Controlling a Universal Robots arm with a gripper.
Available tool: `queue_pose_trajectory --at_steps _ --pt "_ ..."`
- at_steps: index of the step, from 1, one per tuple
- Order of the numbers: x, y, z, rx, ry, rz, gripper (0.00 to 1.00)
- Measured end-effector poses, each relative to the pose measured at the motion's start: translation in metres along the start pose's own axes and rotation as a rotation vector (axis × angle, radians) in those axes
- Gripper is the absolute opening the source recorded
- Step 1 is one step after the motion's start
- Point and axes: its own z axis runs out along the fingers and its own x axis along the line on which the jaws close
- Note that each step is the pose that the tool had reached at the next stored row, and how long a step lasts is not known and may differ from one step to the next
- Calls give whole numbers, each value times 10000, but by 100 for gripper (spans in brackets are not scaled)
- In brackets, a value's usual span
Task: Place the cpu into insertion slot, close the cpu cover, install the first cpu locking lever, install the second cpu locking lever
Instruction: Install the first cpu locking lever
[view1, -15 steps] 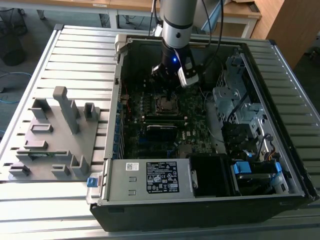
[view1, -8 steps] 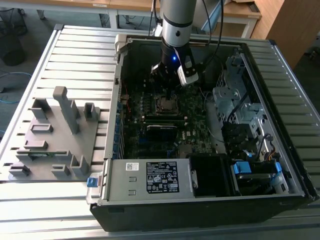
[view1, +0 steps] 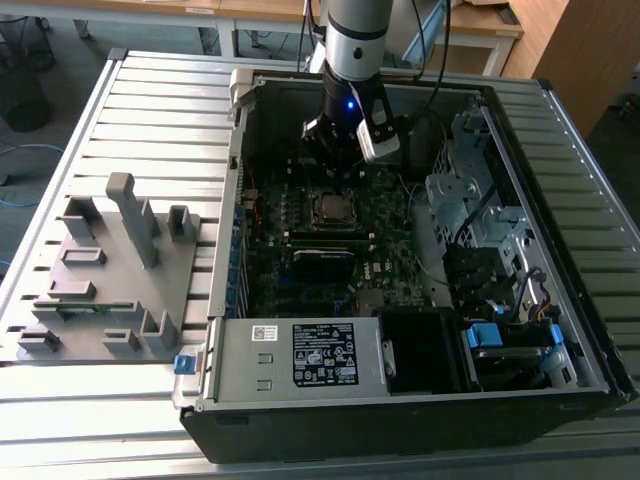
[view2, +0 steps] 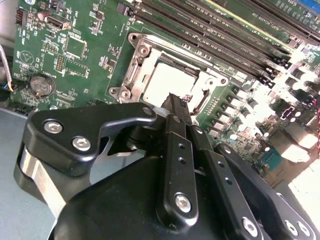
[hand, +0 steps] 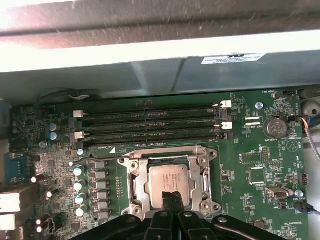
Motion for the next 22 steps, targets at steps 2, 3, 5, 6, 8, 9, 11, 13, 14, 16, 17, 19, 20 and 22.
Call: queue_pose_trajectory --at_steps 2,3,5,6,8,9,11,13,14,16,17,19,20,22 --pt "0 0 0 -1 0 0 10" --pt "0 0 0 -1 0 0 10" --pt "0 0 0 0 0 0 10" --pt "2 0 -1 1 1 -1 10" --pt "39 -4 -2 4 2 -1 10" --pt "69 -7 -2 3 2 0 10" --pt "132 -12 -1 2 1 -1 10" --pt "195 -18 -1 1 0 0 10" --pt "224 -20 -1 1 1 0 10" --pt "265 -23 0 0 -1 1 10" --pt "264 -23 0 1 0 1 10" --pt "265 -24 -11 5 1 0 10" --pt "265 -24 -24 2 -3 0 10" --pt "264 -23 -55 1 -6 -1 10"
